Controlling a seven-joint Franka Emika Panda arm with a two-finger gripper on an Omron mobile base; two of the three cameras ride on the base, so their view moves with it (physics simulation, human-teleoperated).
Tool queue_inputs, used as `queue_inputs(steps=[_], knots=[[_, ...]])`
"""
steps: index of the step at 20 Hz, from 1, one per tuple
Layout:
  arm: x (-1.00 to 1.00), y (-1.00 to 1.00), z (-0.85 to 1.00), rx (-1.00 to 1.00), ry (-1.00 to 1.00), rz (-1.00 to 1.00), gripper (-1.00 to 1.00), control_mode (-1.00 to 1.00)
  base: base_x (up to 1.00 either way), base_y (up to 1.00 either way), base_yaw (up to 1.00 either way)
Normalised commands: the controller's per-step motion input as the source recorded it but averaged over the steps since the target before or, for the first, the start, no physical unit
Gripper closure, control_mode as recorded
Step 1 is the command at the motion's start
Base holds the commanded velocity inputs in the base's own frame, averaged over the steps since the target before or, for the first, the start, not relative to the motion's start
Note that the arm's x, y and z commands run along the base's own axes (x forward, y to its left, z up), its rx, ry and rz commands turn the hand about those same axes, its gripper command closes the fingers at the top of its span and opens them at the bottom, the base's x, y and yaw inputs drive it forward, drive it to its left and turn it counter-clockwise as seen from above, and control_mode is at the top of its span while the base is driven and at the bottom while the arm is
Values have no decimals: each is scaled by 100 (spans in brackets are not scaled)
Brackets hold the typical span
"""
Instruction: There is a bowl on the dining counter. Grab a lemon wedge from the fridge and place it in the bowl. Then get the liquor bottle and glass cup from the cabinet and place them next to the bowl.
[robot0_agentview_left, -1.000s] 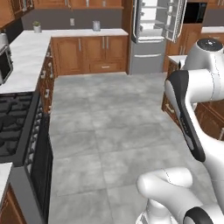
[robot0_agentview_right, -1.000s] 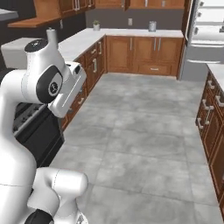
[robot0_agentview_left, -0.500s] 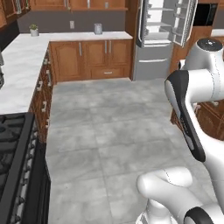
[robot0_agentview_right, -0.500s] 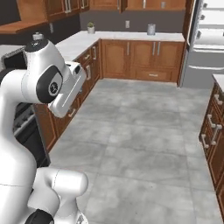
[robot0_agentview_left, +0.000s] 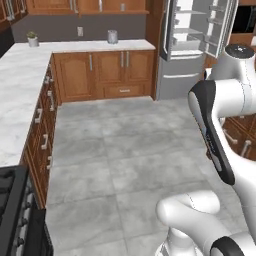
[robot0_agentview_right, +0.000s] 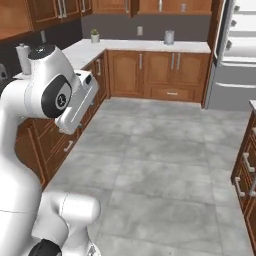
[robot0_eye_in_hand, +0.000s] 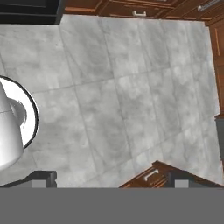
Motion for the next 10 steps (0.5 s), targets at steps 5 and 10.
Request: queue_inputs(steps=[5, 10], knots=[[0, 0, 0, 0, 0, 0, -100, 100, 100, -22, -2], [0, 0, 0, 0, 0, 0, -100, 100, 100, -26, -4]])
